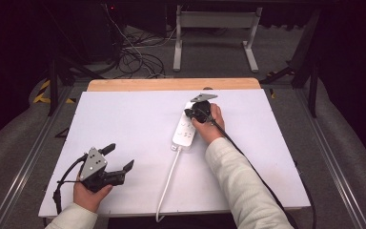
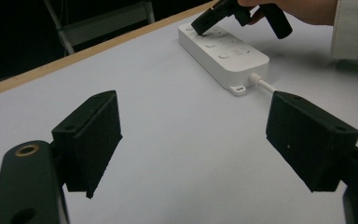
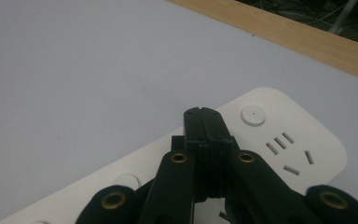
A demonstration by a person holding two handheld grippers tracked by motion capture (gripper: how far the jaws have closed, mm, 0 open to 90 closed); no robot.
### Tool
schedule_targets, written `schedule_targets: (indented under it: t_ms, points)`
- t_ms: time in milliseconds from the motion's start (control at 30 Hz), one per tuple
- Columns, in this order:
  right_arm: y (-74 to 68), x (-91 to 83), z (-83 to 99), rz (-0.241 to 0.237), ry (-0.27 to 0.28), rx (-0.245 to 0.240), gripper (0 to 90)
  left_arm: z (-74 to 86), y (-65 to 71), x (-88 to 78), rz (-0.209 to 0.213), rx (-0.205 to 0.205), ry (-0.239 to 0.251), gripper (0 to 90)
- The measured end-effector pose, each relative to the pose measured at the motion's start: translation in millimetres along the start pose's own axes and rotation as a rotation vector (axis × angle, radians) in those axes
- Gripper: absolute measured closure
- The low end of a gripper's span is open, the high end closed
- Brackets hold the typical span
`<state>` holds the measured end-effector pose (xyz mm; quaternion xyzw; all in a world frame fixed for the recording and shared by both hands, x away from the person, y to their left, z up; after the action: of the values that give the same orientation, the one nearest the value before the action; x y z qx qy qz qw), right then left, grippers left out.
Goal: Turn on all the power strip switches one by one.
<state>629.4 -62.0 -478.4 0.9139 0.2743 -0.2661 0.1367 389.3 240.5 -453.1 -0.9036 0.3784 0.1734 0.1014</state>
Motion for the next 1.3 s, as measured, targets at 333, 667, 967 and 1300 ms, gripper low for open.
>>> schedule_targets:
  t_ms: [333,667,967,1300]
  points:
    - [0.9,0.8,0.4,-0.017,-0.018,0.024,90.0,-0.3,0.4,-0.2,0.001,0.005,-0.002,18.4]
    - [1.1,1.9,-0.3,-0.018,-0.037,0.043,90.0,-0.7,0.4,-0.5,-0.002,0.011,-0.003,18.4]
    - [0.6,2.6,-1.2,-0.014,-0.053,0.035,90.0,-0.5,1.1,0.7,0.003,0.005,-0.001,18.4]
    - [-3.5,-3.3,-9.1,-0.011,-0.005,-0.023,90.0,-0.2,0.4,0.1,0.002,0.002,-0.003,18.4]
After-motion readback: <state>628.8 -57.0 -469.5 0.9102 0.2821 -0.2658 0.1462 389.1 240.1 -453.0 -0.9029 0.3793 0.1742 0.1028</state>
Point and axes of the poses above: each handheld gripper's, and its own axes: x roughly forward along the jaws, z roughly out of its underside, y roughly to its right, the point moved 2 cm from there along x, roughly forward along the jaws, and after that the axes turned 10 degrees about z, right-handed, at the moved point
